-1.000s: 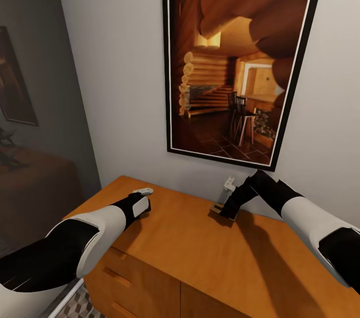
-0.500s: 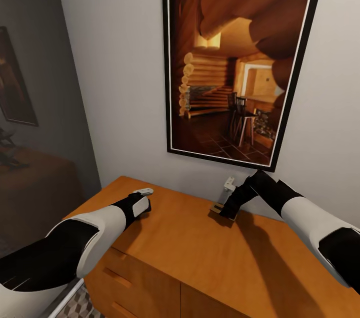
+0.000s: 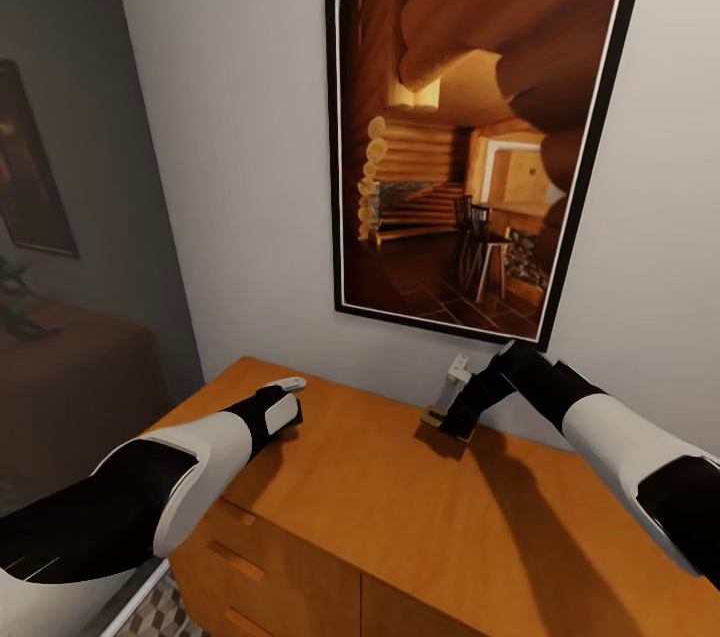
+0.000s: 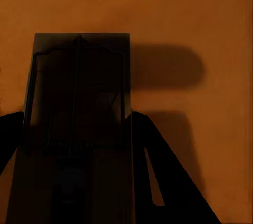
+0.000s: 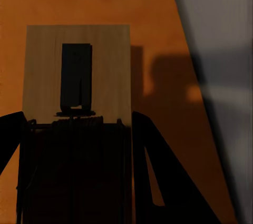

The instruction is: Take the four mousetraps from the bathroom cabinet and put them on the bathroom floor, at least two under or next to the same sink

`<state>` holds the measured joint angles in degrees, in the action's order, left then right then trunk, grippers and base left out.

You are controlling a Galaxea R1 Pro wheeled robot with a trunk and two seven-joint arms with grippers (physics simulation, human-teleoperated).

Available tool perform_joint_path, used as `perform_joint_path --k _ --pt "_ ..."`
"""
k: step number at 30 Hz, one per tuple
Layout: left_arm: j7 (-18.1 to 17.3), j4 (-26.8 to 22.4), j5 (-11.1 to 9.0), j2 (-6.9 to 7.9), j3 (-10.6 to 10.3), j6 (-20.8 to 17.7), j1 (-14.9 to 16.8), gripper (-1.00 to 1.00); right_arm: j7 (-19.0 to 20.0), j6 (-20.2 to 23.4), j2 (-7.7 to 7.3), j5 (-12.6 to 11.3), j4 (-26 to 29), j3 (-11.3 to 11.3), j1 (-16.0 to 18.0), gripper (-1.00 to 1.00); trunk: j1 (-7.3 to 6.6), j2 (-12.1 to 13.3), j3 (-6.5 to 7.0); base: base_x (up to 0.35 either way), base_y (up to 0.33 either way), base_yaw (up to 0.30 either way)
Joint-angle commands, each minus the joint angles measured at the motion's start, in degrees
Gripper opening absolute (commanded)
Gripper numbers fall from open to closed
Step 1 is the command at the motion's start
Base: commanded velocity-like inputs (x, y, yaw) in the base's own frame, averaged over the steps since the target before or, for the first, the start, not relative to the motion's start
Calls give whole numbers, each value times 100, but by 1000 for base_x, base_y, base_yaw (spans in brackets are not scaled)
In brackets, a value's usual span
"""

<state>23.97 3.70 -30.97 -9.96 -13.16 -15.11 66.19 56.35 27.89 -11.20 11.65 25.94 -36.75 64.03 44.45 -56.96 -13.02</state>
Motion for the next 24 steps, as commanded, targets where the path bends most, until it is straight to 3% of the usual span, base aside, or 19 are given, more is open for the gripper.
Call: perform_joint_path --k 1,24 --pt "17 8 -15 -4 -48 -28 8 -100 16 50 -5 15 16 -8 3 -100 -22 36 10 0 0 0" --pt "-32 8 -23 -4 -29 -35 8 -100 16 50 -5 19 16 -8 -1 -100 -527 958 423 0 0 0"
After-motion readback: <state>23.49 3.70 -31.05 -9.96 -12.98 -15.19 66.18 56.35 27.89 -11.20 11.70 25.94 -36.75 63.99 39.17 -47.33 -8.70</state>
